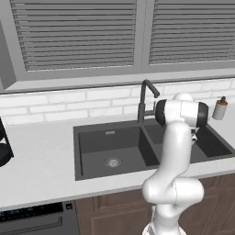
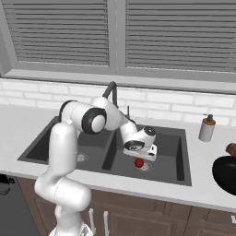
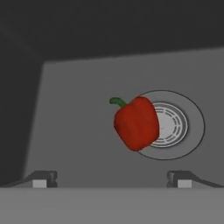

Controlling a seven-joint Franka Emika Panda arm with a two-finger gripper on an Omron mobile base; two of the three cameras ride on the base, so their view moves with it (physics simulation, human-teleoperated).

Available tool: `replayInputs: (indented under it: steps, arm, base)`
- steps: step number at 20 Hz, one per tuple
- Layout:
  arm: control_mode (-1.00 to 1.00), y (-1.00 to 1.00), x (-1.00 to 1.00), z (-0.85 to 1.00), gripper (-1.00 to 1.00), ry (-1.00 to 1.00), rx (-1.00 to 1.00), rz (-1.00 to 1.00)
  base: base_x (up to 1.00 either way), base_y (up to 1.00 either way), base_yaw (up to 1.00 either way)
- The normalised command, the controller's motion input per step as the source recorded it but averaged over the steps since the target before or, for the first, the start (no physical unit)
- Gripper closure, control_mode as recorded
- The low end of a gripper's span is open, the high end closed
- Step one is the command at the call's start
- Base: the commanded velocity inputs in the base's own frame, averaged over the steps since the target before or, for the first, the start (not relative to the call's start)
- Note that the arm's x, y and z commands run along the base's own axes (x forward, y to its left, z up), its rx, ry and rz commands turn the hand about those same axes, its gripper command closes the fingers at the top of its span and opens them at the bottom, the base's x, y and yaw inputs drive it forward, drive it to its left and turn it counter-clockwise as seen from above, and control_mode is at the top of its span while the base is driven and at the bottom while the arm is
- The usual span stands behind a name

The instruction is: Pick the bell pepper from the sink and place it in the bowl. Then pick the bowl and place it in the microwave. Then close the microwave door and press the start button.

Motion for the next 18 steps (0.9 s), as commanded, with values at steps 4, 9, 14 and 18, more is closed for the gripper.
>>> replayInputs:
  steps: [4,9,14,18]
  arm:
    - [-1.0,0.0,0.26,-0.13,-1.0,0.0,0.0,0.0]
    - [-1.0,0.0,0.2,-0.2,-1.0,0.0,0.0,0.0]
    - [-1.0,-0.03,0.13,-0.26,-1.0,0.0,0.0,0.0]
    - [-1.0,-0.03,0.12,-0.24,-1.0,0.0,0.0,0.0]
  base:
    - [0.0,0.0,0.0]
    - [0.0,0.0,0.0]
    - [0.0,0.0,0.0]
    - [0.0,0.0,0.0]
